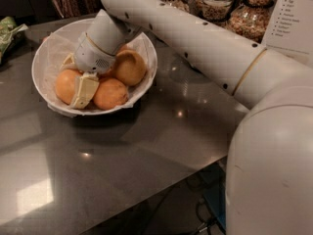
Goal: Pick orange from white bowl
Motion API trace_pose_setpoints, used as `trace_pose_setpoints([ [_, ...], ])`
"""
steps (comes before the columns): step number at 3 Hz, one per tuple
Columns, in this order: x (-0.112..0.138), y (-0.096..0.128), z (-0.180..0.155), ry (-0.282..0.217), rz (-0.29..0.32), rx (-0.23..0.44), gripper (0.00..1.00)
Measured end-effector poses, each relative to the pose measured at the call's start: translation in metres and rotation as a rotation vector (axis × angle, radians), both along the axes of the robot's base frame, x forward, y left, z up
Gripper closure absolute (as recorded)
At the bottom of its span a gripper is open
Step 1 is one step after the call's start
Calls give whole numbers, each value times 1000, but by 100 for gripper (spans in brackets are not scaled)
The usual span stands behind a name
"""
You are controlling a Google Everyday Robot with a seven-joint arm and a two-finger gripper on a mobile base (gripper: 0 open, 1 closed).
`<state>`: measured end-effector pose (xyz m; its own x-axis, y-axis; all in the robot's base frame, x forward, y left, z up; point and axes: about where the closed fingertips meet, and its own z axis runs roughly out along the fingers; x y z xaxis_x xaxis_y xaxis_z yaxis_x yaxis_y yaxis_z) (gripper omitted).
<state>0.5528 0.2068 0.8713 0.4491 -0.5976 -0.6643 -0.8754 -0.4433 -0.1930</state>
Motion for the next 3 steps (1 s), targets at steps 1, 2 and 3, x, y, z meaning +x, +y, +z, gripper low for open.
trace_pose_setpoints([
  [1, 0, 0, 0, 0, 0, 0, 100],
  [2, 0, 0, 0, 0, 1, 0, 100],
  [3, -2, -2, 8, -14, 3, 11, 100],
])
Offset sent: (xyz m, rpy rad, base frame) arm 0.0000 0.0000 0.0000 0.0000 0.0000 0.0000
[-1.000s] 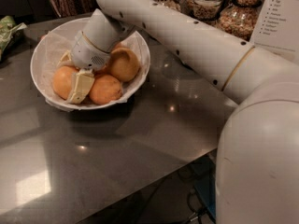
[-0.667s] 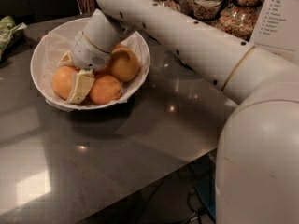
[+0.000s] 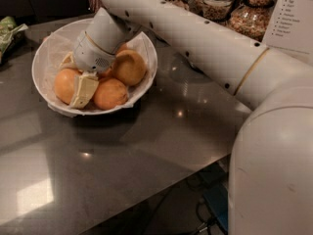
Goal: Pick orange from white bowl
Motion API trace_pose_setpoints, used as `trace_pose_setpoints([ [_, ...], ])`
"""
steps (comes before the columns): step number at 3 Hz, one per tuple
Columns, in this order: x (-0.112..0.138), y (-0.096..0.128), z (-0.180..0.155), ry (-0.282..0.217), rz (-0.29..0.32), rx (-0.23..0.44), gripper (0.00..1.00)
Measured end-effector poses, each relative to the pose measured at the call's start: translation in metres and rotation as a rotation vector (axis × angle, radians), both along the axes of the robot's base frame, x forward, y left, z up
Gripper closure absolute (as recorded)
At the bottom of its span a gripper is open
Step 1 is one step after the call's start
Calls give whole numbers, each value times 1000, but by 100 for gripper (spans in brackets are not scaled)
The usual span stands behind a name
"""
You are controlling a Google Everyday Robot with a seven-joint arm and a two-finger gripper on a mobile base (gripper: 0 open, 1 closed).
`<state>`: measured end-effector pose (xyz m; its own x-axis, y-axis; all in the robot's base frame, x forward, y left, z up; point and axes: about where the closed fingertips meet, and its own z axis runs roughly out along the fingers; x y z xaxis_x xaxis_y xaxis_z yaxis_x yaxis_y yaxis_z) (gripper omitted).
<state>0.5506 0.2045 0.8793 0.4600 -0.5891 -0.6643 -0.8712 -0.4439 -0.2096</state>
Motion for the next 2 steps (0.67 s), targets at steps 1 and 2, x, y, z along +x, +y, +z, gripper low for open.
trace_pose_setpoints([
  [1, 2, -12, 16, -37, -22, 5, 100],
  [2, 5, -24, 29, -70, -47, 6, 100],
])
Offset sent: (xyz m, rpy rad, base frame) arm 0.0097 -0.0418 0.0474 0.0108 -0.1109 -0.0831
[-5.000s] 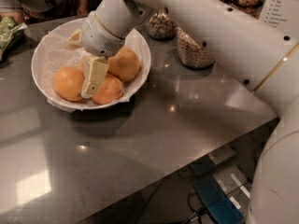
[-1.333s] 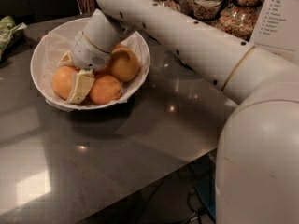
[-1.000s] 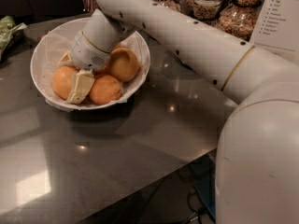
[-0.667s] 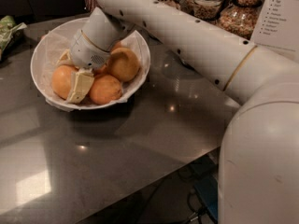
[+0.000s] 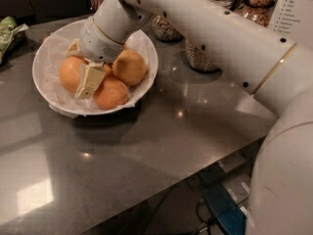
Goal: Pick orange from white bowl
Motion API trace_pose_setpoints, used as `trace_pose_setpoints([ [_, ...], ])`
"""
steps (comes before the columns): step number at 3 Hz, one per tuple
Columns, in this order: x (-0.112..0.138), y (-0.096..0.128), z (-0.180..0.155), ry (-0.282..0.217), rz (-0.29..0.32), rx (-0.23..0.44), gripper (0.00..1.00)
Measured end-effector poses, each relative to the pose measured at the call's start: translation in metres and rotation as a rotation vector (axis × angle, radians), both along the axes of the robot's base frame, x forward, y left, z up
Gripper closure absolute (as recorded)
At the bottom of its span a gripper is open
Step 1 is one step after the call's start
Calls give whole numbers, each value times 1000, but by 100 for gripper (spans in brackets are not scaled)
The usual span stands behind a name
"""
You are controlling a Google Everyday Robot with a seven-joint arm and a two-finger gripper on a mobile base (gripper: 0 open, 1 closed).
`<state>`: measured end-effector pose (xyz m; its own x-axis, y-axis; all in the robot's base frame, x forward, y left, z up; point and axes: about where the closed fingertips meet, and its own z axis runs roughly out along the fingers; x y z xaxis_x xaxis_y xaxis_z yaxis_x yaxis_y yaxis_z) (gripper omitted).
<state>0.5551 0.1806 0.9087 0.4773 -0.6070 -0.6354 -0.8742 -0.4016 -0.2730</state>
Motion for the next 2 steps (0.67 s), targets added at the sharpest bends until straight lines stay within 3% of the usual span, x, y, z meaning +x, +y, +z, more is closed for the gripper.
trace_pose_setpoints([
  [2, 8, -50, 40, -77, -69, -29, 100],
])
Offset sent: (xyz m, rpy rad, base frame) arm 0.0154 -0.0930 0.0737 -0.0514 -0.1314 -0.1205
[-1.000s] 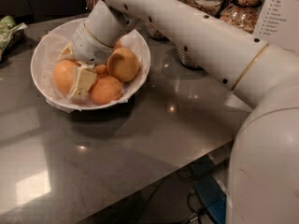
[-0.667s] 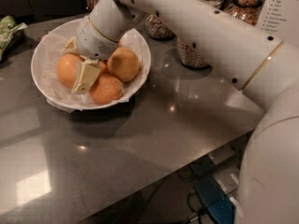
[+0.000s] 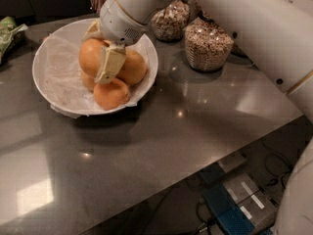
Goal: Pick orange from white bowl
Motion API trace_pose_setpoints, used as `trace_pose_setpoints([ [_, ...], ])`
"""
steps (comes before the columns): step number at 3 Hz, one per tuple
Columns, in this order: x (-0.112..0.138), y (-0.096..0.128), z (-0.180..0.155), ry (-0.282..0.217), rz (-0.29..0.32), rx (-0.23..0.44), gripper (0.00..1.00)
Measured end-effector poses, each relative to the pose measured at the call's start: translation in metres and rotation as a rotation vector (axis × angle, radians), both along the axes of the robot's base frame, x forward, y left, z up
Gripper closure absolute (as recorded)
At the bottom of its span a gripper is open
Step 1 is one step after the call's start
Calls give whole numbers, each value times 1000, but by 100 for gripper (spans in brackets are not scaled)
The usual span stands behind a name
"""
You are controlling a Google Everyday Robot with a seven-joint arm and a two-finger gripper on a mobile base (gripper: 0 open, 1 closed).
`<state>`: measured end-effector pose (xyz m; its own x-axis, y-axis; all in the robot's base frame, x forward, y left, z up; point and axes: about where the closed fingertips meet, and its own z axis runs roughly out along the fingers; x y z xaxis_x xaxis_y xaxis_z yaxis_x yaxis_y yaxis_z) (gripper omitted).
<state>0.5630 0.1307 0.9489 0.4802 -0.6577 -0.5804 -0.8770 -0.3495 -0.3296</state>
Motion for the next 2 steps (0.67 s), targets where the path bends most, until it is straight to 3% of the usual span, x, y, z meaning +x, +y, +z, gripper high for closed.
trace_pose_setpoints([
  [1, 3, -20, 27, -40, -8, 3, 100],
  [2, 3, -20, 27, -40, -8, 3, 100],
])
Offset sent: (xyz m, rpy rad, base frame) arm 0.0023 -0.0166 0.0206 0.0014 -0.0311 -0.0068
